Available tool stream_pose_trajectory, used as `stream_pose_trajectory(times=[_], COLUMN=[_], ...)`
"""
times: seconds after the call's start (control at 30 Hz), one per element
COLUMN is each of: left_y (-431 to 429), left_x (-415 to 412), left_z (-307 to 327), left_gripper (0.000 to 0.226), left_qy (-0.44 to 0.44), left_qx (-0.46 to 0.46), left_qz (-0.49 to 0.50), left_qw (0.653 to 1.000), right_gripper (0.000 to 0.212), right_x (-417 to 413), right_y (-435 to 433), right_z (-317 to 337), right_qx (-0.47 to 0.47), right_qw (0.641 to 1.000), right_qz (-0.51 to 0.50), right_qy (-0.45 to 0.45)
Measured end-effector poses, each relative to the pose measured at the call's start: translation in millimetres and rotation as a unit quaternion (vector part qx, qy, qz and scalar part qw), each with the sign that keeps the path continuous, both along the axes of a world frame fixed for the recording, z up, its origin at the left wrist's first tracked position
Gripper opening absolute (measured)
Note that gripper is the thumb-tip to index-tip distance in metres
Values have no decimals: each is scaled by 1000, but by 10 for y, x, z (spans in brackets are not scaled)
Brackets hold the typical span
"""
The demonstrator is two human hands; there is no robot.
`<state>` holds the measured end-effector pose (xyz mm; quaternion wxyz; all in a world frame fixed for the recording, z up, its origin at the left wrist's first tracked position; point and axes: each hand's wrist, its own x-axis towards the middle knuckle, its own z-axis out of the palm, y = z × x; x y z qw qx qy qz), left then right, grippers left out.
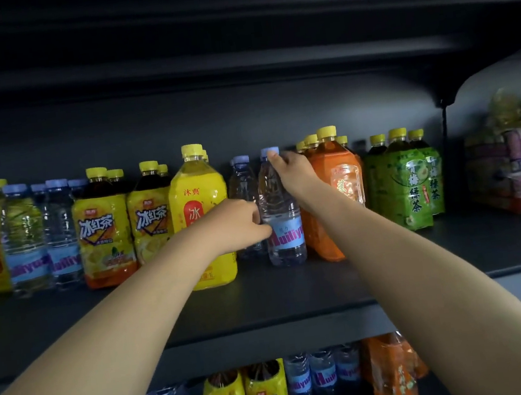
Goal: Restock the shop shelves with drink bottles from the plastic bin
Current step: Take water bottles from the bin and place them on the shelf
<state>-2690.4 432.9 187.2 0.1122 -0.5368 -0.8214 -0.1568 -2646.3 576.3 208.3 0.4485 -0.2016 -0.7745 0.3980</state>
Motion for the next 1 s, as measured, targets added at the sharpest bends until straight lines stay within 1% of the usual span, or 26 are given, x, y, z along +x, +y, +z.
stream_pose_trajectory(times=[0.13,0.27,0.3,0.4,0.43,0.53,0.63,0.73,0.87,0.93,1.0], left_y=[-119,-239,-283,-413,-453,-544,-575,-548,-519,-520,-523], left_x=[-37,-87,-91,-108,-121,-174,-219,-219,-197,-206,-223], left_z=[-34,3,19,33,23,-54,-140,-177,-180,-182,-189], left_gripper=[30,30,30,33,33,33,32,32,33,32,31], left_qy=[8,17,23,38,38,24,15,21,31,26,24], left_qx=[-6,-11,-14,-16,-15,-22,-32,-36,-35,-29,-22], left_qz=[6,25,30,37,38,46,47,41,34,31,27], left_qw=[1000,999,999,998,998,998,998,998,998,999,999], right_gripper=[48,51,53,74,78,78,78,73,62,50,31], right_x=[23,43,51,105,124,147,129,95,29,-22,-99], right_y=[-78,-52,-43,-36,-38,-57,-87,-90,-51,-27,-3], right_z=[-35,-114,-127,-195,-229,-320,-371,-437,-491,-494,-508], right_qx=[19,44,50,74,84,116,117,80,94,116,137], right_qw=[999,996,995,987,982,973,971,975,968,956,941], right_qz=[2,-11,-20,-69,-81,-98,-131,-155,-177,-201,-236], right_qy=[-26,-73,-80,-129,-145,-172,-164,-140,-152,-182,-199])
